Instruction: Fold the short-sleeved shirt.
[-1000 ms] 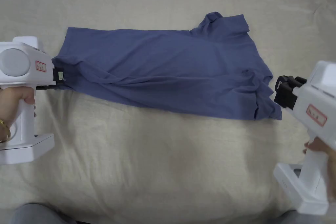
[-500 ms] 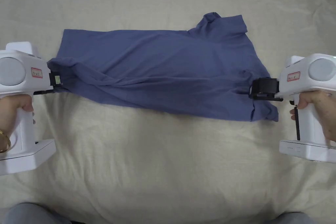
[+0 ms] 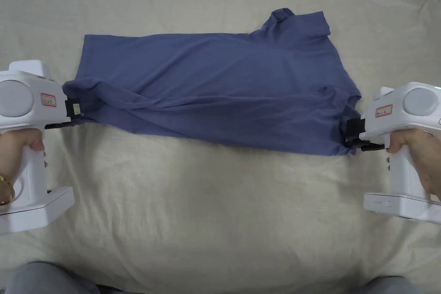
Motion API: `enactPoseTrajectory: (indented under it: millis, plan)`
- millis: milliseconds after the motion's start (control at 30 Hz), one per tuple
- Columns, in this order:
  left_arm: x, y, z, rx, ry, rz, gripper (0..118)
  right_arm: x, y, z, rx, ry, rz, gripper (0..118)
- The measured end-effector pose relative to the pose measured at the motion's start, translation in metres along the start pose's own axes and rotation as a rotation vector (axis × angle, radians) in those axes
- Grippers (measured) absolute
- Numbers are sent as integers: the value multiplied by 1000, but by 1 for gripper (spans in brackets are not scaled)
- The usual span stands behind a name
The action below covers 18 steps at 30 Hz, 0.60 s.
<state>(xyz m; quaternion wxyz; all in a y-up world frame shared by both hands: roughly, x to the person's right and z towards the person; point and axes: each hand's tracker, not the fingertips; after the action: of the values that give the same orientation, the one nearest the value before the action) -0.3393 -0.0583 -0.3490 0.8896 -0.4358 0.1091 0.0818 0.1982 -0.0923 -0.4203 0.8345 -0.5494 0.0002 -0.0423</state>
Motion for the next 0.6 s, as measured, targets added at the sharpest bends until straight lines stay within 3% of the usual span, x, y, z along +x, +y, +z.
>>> enactPoseTrajectory:
  millis: [200,400,600]
  plan:
    - [-12,3,26,20,-30,19,4,22,-7,67,140,123,-46,6]
    - [-26,-13,61,35,-36,-10,4,34,-43,133,220,112,4,6]
    - [-46,-62,81,-18,-52,6,4,47,-108,147,200,143,-19,6]
